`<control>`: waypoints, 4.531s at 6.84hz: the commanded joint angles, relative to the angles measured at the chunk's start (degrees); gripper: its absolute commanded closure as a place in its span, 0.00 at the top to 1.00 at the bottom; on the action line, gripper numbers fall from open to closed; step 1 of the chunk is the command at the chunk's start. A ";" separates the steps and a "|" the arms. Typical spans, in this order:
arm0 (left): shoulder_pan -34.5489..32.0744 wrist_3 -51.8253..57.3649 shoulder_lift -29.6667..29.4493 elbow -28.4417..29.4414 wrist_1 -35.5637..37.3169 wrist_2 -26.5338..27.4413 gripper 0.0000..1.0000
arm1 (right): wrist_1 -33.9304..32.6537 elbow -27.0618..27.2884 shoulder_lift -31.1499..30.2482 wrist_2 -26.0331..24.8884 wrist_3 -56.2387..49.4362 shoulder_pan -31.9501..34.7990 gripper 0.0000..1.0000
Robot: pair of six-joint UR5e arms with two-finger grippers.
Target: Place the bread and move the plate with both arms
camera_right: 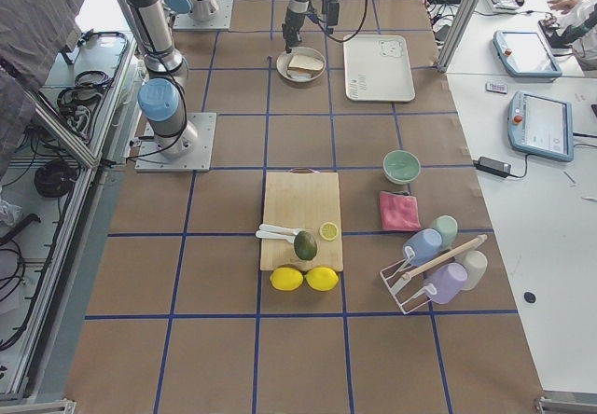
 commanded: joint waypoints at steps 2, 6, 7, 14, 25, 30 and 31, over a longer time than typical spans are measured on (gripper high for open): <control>1.56 7.57 2.61 0.65 3.69 0.30 0.00 | 0.00 0.09 -0.03 -0.13 -0.09 -0.02 1.00; 8.24 9.79 0.96 5.37 9.51 -8.55 0.00 | -0.09 0.09 -0.03 -0.13 0.00 -0.02 1.00; 8.33 9.79 -0.19 9.23 8.91 -9.27 0.00 | -0.09 0.09 -0.03 -0.13 0.00 -0.02 1.00; 10.09 8.30 -19.00 28.26 8.82 -10.60 0.00 | -0.09 0.09 -0.03 -0.04 0.00 -0.01 1.00; 7.63 8.56 12.06 27.38 -27.51 -6.47 1.00 | -0.09 0.09 -0.03 0.05 0.17 0.07 1.00; 9.29 47.00 20.19 28.25 -39.09 8.82 1.00 | -3.69 0.18 0.06 0.75 0.62 0.07 1.00; 9.65 47.06 20.19 28.25 -39.26 8.74 1.00 | -3.95 0.18 0.06 0.93 0.61 0.07 0.99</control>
